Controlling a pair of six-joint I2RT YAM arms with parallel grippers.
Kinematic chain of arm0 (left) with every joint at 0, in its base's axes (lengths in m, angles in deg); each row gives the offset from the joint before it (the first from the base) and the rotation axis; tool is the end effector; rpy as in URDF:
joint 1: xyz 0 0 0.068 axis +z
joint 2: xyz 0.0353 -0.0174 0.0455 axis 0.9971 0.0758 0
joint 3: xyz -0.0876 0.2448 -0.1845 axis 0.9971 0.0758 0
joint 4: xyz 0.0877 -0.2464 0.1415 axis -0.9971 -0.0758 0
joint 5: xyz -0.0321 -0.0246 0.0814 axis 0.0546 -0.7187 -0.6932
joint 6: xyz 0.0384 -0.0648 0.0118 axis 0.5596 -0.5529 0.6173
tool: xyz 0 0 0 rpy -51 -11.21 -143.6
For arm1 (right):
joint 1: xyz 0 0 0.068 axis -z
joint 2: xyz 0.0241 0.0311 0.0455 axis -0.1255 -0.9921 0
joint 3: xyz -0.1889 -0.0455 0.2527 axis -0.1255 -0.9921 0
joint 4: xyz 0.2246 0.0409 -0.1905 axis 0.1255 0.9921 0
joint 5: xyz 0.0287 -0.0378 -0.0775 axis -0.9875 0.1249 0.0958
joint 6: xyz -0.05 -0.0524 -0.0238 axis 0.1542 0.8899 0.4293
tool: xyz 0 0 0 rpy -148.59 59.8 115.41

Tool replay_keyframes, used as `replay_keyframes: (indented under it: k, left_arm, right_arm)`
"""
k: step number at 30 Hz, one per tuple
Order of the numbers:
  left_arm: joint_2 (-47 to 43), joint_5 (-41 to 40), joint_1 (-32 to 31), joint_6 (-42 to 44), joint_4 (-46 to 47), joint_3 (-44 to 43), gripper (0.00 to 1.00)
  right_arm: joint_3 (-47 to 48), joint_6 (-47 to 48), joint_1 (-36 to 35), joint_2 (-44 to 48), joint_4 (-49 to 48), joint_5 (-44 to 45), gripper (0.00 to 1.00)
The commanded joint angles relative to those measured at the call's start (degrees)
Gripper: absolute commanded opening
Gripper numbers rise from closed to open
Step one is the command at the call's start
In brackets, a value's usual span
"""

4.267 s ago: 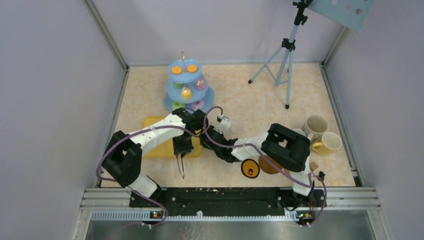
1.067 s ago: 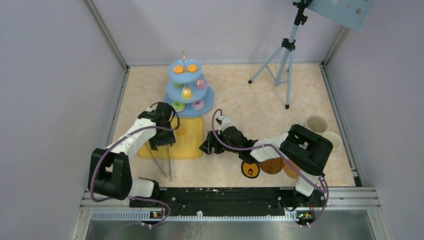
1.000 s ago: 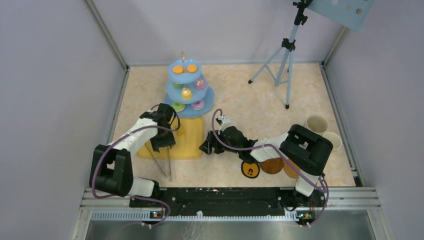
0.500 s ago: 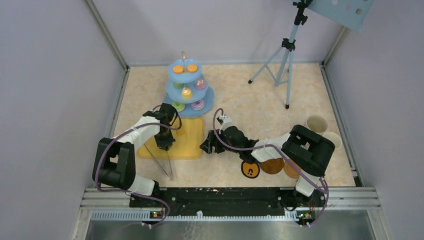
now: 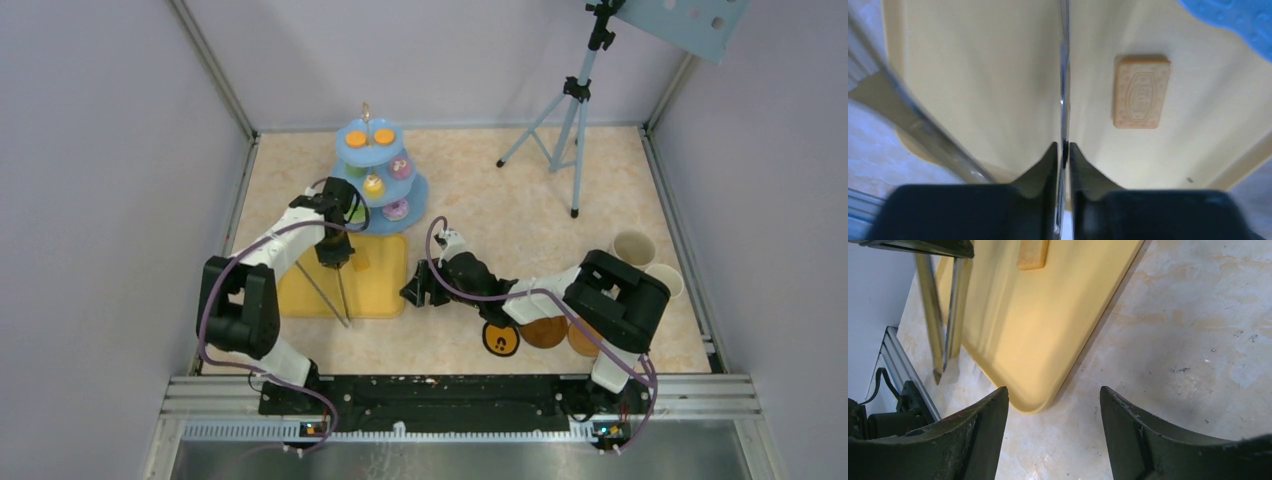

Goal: Serve the afternoon tea

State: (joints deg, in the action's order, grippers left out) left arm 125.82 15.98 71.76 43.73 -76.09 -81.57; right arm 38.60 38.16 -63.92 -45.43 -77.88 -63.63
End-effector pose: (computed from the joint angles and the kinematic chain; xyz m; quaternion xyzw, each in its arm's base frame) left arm 0.3280 -0.0638 0.2189 -0.1753 0.9663 0.0662 0.1762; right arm 0.2161 0.3272 0.1479 -0.1107 0.8335 0.4039 0.3605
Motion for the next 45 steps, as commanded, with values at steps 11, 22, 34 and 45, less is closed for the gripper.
replay_keyframes:
  k: [11,22,34,45]
  left_arm:
    - [-15.3,-1.3,0.6,-0.7,0.6,5.0,0.85]
    - [-28.4,-4.0,0.5,-16.5,-2.1,19.6,0.99]
    - [-23.4,4.5,0.3,-13.8,6.7,25.1,0.99]
    - [-21.2,2.8,-0.6,-11.1,11.5,26.2,0.93]
  right_arm:
    - [0.3,0.6,0.5,0.7,-2.6,-0.6,0.66]
    - [0.0,0.0,0.5,0.1,-4.2,-3.0,0.65]
    - [-0.7,0.2,0.5,0.6,-5.1,-2.8,0.65]
    - [-0.7,0.1,0.6,0.1,-5.3,-2.8,0.65]
